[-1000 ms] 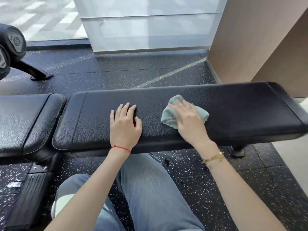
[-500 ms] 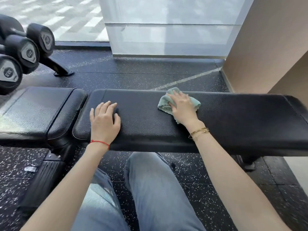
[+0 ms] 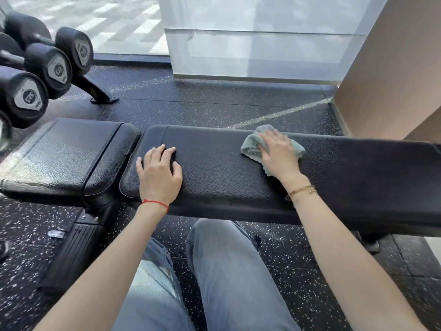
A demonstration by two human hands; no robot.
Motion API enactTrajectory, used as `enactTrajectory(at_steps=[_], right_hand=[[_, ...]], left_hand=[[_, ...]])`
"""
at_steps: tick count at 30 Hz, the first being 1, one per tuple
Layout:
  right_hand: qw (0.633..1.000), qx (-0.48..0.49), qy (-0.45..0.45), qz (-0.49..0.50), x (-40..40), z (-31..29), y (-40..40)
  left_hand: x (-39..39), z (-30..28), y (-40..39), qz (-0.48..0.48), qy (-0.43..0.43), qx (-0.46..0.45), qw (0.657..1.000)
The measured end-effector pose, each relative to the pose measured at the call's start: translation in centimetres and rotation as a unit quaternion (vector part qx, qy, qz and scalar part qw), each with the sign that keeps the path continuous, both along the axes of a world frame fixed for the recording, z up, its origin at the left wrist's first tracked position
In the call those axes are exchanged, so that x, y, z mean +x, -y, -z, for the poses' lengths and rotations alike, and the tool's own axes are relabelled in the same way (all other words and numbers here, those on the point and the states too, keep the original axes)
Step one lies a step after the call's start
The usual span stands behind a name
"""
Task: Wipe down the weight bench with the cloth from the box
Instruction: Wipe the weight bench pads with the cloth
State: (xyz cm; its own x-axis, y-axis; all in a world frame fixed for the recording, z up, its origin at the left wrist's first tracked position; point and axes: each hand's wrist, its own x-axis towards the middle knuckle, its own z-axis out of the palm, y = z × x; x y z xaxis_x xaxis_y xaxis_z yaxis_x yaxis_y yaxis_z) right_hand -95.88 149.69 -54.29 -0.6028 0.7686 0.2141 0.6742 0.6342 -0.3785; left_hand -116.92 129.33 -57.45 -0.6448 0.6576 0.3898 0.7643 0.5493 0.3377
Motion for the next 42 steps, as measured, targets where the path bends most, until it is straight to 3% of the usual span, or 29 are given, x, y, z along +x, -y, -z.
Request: enactTrajectory(at_steps=[4, 9, 13, 16, 18, 22, 27, 31, 36, 42], right_hand=[[0.994, -0.006, -0.007, -0.113, -5.5, 0.4, 4.4], [0.972, -0.011, -0.023, -0.234, 0.2, 0.5, 9.5], [0.992, -0.015, -0.017, -0.124, 3.7, 0.2, 4.9], [1.0, -0.001, 0.002, -0.013, 0.2, -0.1, 0.6], [1.0, 0.006, 0.017, 0.004, -3.4, 0.0, 0.1], [0.993, 0.002, 0.006, -0.114, -6.5, 0.4, 4.1], [0.965, -0.02, -0.006, -0.262, 0.6, 0.4, 8.5], [0.984, -0.022, -0.01, -0.177, 3.2, 0.1, 4.2], [1.0, -0.005, 0.002, 0.002, -3.9, 0.2, -0.1], [0.974, 0.014, -0.016, -0.225, -6.0, 0.6, 7.3]], left_hand=[[-0.1, 0.0, 0.1, 0.002, -0.004, 0.004, 1.0], [-0.4, 0.2, 0.3, 0.009, -0.005, 0.008, 1.0], [-0.3, 0.2, 0.2, 0.005, -0.008, 0.008, 1.0], [-0.2, 0.1, 0.1, -0.003, -0.008, 0.006, 1.0], [-0.2, 0.1, 0.1, -0.005, -0.008, 0.007, 1.0], [-0.3, 0.1, 0.1, -0.002, -0.006, 0.008, 1.0], [-0.4, 0.0, 0.3, 0.006, -0.005, 0.009, 1.0], [-0.3, 0.0, 0.2, 0.003, -0.005, 0.01, 1.0], [-0.3, 0.0, 0.2, 0.001, -0.002, 0.006, 1.0], [-0.4, -0.1, 0.2, 0.002, 0.009, 0.015, 1.0]])
